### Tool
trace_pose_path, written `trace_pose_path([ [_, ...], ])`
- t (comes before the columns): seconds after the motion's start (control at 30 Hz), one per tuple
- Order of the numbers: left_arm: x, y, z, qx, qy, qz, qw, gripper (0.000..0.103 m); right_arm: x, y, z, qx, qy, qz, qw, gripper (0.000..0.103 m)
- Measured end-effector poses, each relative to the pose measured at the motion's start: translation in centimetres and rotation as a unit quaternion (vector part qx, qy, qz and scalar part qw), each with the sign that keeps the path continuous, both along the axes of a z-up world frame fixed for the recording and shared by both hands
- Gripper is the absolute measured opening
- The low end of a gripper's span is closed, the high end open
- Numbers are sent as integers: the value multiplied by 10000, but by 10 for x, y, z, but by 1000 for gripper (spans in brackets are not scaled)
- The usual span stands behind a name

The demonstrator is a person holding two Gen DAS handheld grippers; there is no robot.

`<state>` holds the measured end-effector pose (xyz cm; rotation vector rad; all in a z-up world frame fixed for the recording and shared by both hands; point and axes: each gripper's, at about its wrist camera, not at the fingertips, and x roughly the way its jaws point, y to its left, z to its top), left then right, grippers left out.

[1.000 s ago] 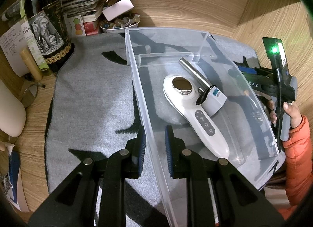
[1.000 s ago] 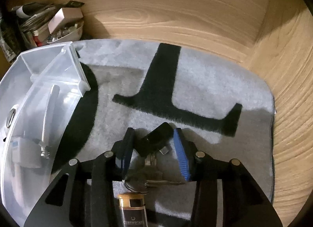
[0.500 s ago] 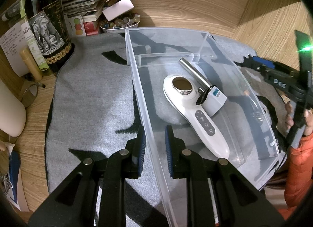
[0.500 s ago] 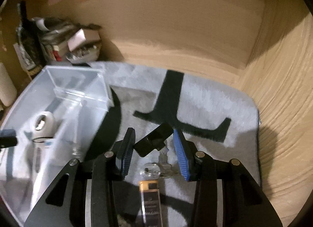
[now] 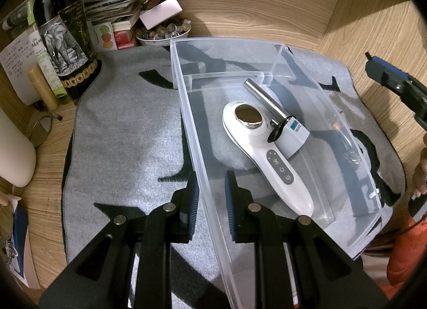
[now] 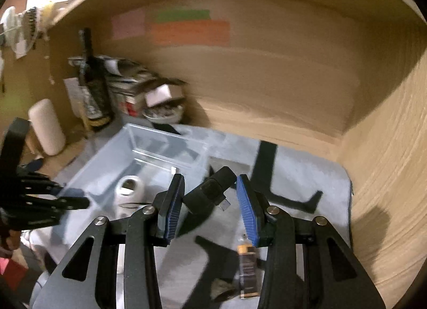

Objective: Organize rigid objects
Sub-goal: 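Carry the black USB stick over the clear box and open the right gripper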

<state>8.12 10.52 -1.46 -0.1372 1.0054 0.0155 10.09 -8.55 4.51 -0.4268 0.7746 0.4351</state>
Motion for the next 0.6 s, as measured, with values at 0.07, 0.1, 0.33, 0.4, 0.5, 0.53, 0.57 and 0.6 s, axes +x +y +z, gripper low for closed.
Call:
trace_pose_path([
  [0.07, 0, 0, 0, 1, -5, 5, 10000, 18, -5, 9, 1, 38, 4, 133, 9999, 37],
  [0.1, 0, 0, 0, 2, -10, 7, 10000, 18, -7, 14, 0, 52, 11, 213, 9998, 37],
  [0.33, -1, -1, 0, -9, -24, 3, 10000, 18, -14, 44, -19, -2, 261, 553, 9981, 37],
  [0.4, -1, 0, 0, -15, -31, 0, 10000, 18, -11, 49, -31, -111, 441, 560, 9974, 37],
  [0.5, -2, 1, 0, -29, -50, -11, 10000, 18, -6, 51, -49, -202, 793, 556, 9951, 37],
  [0.53, -2, 0, 0, -30, -54, -16, 10000, 18, -6, 51, -53, -240, 864, 561, 9944, 37],
  [0.57, -2, 0, 0, -33, -57, -20, 10000, 18, -6, 51, -57, -272, 928, 565, 9937, 37],
  [0.6, -2, 1, 0, -37, -61, -24, 10000, 18, -7, 51, -61, -318, 999, 575, 9928, 37],
])
